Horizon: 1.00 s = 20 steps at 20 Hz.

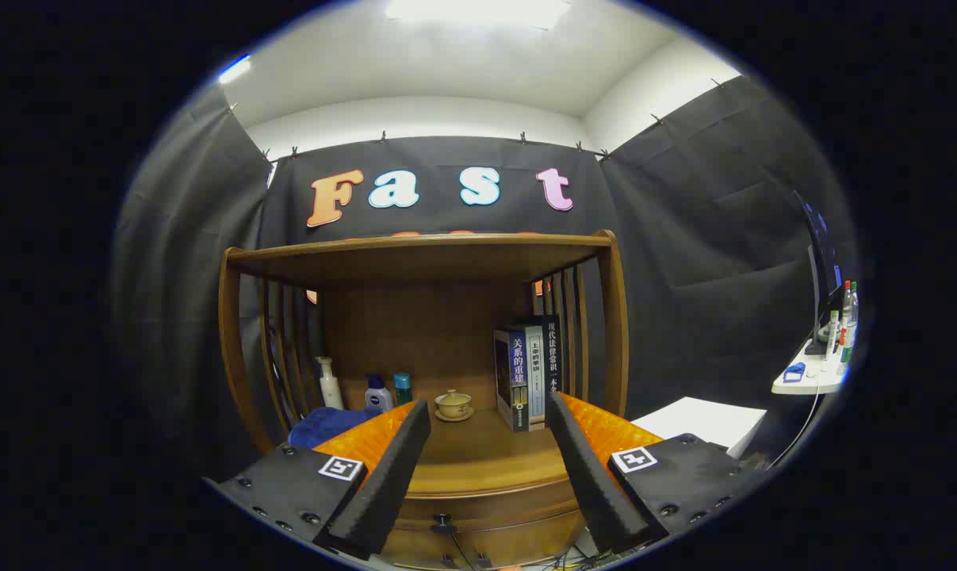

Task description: Pull open the drawer, take out the items inside it, and place them on the countertop above the cabinet.

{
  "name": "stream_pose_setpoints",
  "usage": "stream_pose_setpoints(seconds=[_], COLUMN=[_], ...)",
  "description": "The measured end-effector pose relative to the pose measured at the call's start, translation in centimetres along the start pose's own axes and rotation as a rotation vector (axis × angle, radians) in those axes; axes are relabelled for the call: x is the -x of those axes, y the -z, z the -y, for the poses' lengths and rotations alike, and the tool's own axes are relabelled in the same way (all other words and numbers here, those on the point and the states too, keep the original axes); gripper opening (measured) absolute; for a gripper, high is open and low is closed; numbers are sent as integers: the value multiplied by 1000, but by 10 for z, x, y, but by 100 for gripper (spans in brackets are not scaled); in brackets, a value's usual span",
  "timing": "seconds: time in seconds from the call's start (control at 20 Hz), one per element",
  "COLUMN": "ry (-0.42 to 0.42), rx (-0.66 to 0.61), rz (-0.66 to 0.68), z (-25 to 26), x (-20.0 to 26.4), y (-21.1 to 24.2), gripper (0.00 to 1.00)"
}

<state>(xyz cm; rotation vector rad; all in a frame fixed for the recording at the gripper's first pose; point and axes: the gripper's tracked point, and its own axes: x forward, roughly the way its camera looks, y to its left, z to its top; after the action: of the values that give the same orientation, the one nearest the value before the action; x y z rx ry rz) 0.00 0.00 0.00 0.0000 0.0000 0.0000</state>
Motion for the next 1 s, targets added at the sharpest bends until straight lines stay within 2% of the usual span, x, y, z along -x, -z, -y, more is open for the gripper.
stream_pose_setpoints(seconds=[1.0], ry=[-18], rx=[33], rz=[-1], z=[-7], x=[-3], y=[15], gripper=[98])
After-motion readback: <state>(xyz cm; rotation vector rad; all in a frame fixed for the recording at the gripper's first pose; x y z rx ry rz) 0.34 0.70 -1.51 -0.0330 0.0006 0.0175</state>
